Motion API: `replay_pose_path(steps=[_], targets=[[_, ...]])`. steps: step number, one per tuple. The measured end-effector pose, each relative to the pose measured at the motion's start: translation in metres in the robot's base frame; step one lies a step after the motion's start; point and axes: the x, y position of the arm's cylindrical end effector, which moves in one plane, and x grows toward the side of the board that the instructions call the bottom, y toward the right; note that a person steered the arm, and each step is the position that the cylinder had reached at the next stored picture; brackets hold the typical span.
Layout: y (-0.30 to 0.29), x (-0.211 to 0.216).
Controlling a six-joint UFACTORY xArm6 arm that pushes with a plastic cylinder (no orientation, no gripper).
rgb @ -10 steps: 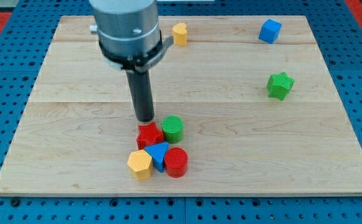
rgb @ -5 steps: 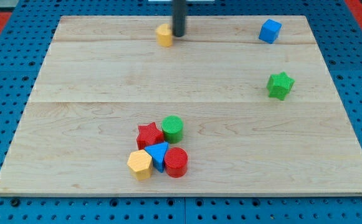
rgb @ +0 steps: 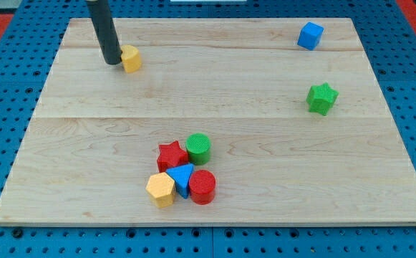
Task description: Move the yellow heart to the top right of the green circle
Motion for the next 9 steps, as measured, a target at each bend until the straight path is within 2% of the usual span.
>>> replay_pose_path(steps=[1, 2, 3, 4, 5, 6, 7, 8, 9], targets=[[-0.010, -0.027], [0.020, -0.023], [0.035, 0.025], [0.064, 0.030], [0.067, -0.009], [0.080, 0.009], [0.081, 0.076], [0.094, 0.112], [0.086, 0.091]])
